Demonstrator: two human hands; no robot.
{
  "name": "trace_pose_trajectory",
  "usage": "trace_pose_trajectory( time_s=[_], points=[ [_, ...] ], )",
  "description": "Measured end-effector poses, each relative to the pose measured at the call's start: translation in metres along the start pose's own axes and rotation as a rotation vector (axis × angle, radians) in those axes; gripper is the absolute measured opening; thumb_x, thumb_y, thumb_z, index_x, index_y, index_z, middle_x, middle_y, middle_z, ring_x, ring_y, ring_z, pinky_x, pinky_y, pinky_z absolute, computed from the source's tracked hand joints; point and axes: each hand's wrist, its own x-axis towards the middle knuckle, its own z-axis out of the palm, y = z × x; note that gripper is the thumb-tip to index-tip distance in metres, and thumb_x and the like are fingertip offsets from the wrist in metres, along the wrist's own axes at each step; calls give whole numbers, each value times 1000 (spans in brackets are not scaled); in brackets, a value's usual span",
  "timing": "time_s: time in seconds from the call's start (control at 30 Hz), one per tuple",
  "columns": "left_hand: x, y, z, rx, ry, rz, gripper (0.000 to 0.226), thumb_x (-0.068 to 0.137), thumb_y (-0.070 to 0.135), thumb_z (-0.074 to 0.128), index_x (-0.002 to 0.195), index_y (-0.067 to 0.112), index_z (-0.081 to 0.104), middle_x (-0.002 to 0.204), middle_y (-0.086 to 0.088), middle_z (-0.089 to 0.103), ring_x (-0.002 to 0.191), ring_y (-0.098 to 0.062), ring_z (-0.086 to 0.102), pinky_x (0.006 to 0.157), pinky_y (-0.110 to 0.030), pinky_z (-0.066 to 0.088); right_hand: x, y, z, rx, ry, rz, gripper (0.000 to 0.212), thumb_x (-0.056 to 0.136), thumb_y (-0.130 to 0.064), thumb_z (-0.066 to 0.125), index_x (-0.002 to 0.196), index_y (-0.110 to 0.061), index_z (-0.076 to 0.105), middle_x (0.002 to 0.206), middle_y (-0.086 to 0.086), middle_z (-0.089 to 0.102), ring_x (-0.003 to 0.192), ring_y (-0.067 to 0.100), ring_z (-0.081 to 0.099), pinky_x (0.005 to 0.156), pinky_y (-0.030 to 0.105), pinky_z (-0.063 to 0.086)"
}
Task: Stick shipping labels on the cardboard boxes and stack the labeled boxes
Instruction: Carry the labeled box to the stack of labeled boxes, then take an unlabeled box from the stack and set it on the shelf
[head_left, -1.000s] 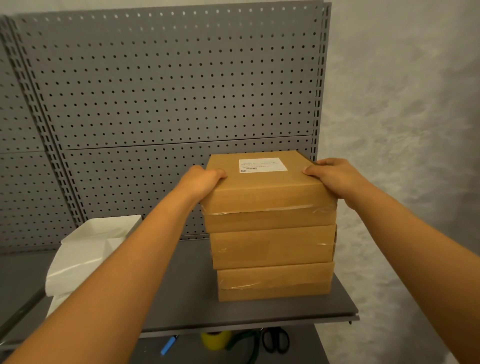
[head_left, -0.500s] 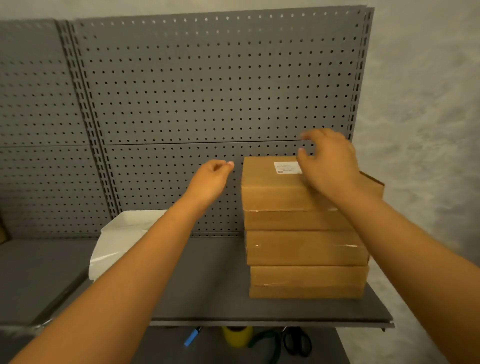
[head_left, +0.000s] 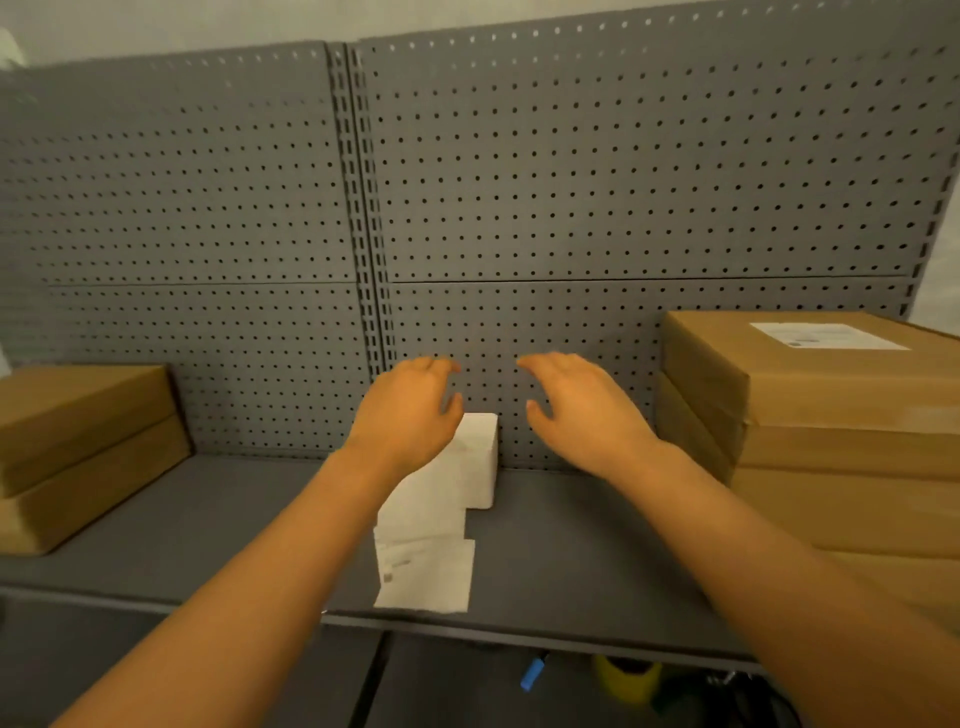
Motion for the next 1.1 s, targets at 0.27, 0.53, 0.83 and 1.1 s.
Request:
trace_pose_trajectory(
  time_s=[0.27, 0.53, 0.83, 1.1],
  points=[
    [-33, -121, -11, 254, -117, 65, 47, 98, 28, 40, 142, 15, 38, 138, -5, 49, 126, -24, 44, 103, -35, 34, 26, -94, 70, 18, -98, 60, 53, 97, -24, 43, 148, -19, 30, 148, 1, 40, 135, 20, 35, 112, 32, 26],
    [-44, -194, -26, 318, -110, 36, 43, 96, 25, 42, 137, 15, 43, 134, -4, 52, 124, -24, 45, 103, -35, 33, 68, -143, 91, -66, -76, 10, 52, 96, -23, 43, 147, -19, 30, 147, 1, 39, 134, 21, 36, 112, 32, 24],
    [-57, -275, -44, 379, -86, -73, 41, 93, 19, 43, 134, 13, 45, 131, -6, 53, 122, -26, 45, 100, -35, 34, 111, -201, 128, -87, -132, -102, 53, 96, -22, 42, 147, -20, 30, 147, 1, 39, 134, 22, 35, 112, 33, 24],
    [-46, -356, -50, 352, -45, -8, 42, 95, 24, 42, 136, 15, 44, 131, -4, 53, 122, -24, 45, 101, -34, 33, 153, -262, 159, -77, -107, -49, 53, 96, -23, 43, 148, -19, 29, 148, 0, 38, 136, 21, 33, 113, 33, 23]
  ],
)
